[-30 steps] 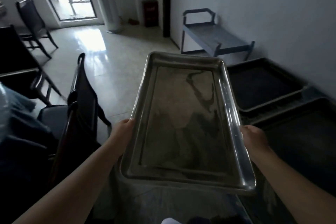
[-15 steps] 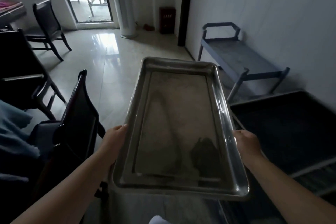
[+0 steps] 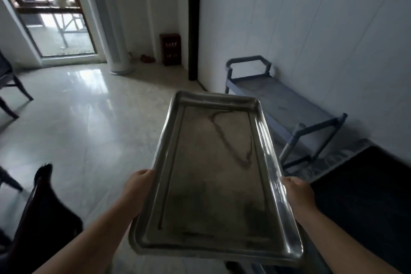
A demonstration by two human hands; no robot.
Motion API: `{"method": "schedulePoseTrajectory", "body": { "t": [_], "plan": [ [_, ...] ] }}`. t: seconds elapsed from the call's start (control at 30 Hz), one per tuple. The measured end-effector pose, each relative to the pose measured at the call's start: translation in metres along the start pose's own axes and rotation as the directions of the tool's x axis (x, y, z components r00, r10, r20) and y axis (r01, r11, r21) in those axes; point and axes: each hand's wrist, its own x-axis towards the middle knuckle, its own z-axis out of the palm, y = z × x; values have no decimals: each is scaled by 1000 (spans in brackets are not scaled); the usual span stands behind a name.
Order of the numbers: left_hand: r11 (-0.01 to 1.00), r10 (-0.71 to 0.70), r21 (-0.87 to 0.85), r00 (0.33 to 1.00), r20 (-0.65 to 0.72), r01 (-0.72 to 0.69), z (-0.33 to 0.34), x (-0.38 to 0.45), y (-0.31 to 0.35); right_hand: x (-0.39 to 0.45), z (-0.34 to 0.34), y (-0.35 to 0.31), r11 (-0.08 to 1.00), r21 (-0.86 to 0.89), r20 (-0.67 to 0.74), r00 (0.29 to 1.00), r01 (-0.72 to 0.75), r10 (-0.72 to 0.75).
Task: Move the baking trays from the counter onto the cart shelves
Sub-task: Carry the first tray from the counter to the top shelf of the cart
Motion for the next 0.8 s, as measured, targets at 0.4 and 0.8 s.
{"method": "schedulePoseTrajectory", "body": {
  "t": [0.4, 0.8],
  "plan": [
    [996, 53, 53, 952, 302, -73, 73, 204, 126, 101, 48, -56, 987, 114, -235, 963, -110, 134],
    [958, 58, 228, 894, 444, -175, 213, 349, 233, 263, 59, -67, 968, 87, -308, 917, -236, 252]
  ]
}}
